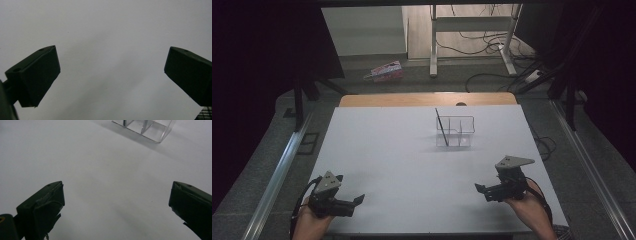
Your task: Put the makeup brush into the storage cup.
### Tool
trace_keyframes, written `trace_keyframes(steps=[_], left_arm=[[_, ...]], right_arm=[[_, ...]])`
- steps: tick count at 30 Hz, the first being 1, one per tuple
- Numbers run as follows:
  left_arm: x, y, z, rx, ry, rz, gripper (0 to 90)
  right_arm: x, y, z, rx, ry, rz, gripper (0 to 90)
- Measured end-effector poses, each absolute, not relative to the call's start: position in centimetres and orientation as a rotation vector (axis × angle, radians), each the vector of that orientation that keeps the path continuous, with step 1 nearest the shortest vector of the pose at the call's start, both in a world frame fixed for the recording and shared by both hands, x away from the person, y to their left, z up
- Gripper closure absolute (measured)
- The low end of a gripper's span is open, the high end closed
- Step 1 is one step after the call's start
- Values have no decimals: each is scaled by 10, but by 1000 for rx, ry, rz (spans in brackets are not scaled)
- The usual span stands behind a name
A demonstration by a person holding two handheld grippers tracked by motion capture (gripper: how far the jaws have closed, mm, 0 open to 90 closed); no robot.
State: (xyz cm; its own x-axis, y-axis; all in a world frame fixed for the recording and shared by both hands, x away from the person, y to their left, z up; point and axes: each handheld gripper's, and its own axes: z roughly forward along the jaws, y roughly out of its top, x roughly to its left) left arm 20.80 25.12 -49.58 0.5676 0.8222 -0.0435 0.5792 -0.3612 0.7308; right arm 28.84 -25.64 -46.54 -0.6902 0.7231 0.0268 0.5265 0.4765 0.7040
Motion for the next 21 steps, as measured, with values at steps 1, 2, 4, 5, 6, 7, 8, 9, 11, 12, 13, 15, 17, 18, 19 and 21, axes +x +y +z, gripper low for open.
trace_keyframes(steps=[1,2,4,5,6,7,8,9,11,12,13,15,17,18,19,21], left_arm=[[208,251,-496,2081,1116,432,7],[208,251,-496,2082,1116,433,7],[208,251,-496,2082,1116,432,7],[208,251,-496,2083,1115,432,7],[208,251,-496,2083,1115,432,7],[208,251,-496,2083,1115,431,7],[209,250,-496,2085,1114,431,7],[209,250,-496,2086,1112,431,7],[209,250,-496,2085,1113,429,7],[209,250,-496,2085,1113,429,7],[209,250,-496,2085,1113,429,7],[209,250,-496,2085,1112,429,7],[209,250,-496,2086,1112,429,7],[209,250,-496,2087,1111,429,7],[209,250,-496,2088,1111,428,7],[209,249,-496,2090,1109,427,7]], right_arm=[[287,-257,-465,1064,2450,1029,2],[287,-258,-465,1070,2448,1028,2],[285,-260,-465,1072,2447,1026,2],[285,-260,-465,1072,2444,1026,2],[284,-261,-465,1077,2444,1029,2],[283,-262,-465,1083,2442,1027,2],[282,-263,-466,1079,2440,1029,2],[281,-264,-466,1086,2439,1026,2],[280,-266,-466,1085,2442,1023,2],[279,-266,-466,1093,2438,1022,2],[279,-268,-467,1095,2437,1021,2],[278,-270,-467,1098,2432,1021,2],[276,-271,-466,1111,2425,1027,2],[276,-273,-466,1111,2422,1028,2],[275,-274,-466,1114,2420,1028,2],[273,-277,-466,1121,2412,1030,2]])
